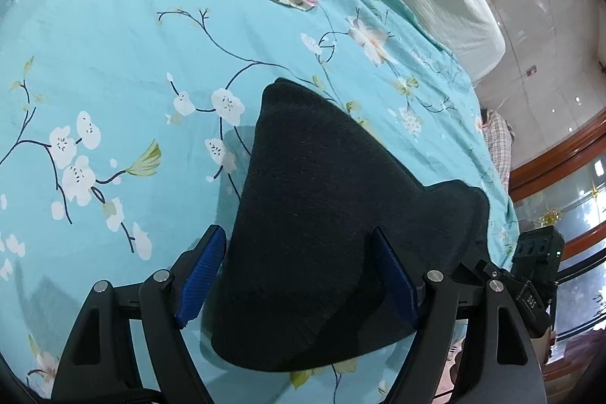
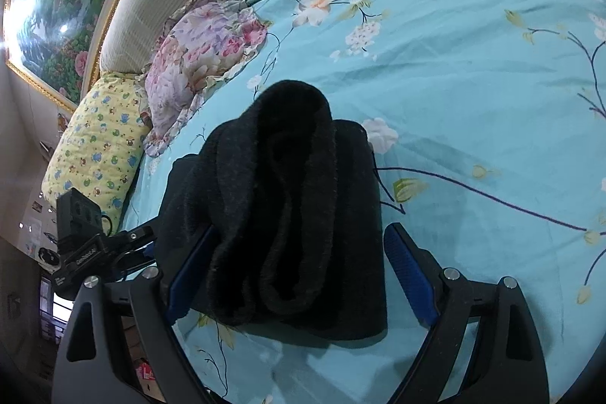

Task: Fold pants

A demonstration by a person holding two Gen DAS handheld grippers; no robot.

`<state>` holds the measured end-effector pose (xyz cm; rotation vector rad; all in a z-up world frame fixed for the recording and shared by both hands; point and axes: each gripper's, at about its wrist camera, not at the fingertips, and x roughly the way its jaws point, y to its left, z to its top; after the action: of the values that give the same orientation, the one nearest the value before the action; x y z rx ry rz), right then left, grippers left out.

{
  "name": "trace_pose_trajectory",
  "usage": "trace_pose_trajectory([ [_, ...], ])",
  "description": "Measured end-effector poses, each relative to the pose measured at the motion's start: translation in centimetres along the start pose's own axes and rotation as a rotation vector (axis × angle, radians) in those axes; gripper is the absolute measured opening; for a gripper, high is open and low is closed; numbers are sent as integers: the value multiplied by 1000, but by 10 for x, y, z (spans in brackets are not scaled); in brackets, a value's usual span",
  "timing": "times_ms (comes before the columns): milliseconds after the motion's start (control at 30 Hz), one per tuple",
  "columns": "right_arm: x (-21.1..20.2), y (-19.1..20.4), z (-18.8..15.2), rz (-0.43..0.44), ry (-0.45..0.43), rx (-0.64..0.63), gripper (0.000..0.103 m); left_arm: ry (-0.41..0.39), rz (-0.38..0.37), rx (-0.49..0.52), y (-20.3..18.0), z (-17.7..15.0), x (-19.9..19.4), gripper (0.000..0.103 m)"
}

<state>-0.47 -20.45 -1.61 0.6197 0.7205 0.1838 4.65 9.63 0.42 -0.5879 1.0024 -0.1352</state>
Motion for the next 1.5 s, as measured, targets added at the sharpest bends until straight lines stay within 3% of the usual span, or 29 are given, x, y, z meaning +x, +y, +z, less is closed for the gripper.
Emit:
trace_pose_trajectory([
  [167, 4, 0, -1, -14, 4, -15, 89, 11, 53, 37, -4, -2, 8, 78],
  [233, 5, 1, -1, -18, 5, -19, 89, 13, 63, 60, -8, -3, 10, 69],
  [333, 8, 3, -1, -23, 11, -36, 88, 4, 102, 96, -15, -4, 9, 65],
  [500, 14, 9, -4, -47, 28, -75, 81, -20, 150, 147, -25, -9, 8, 58],
  [667, 11, 12, -6, -51, 24, -102, 62, -38, 170, 181, -32, -11, 3, 49],
  [833, 5, 24, -9, -61, 6, -144, 55, -59, 171, 191, -35, -13, -8, 40],
  [1200, -4, 42, -7, -43, -20, -179, 49, -100, 158, 197, -40, -17, -33, 34],
  [1500, 2, 63, -3, -3, -13, -214, 48, -164, 192, 189, -31, -12, -62, 33],
])
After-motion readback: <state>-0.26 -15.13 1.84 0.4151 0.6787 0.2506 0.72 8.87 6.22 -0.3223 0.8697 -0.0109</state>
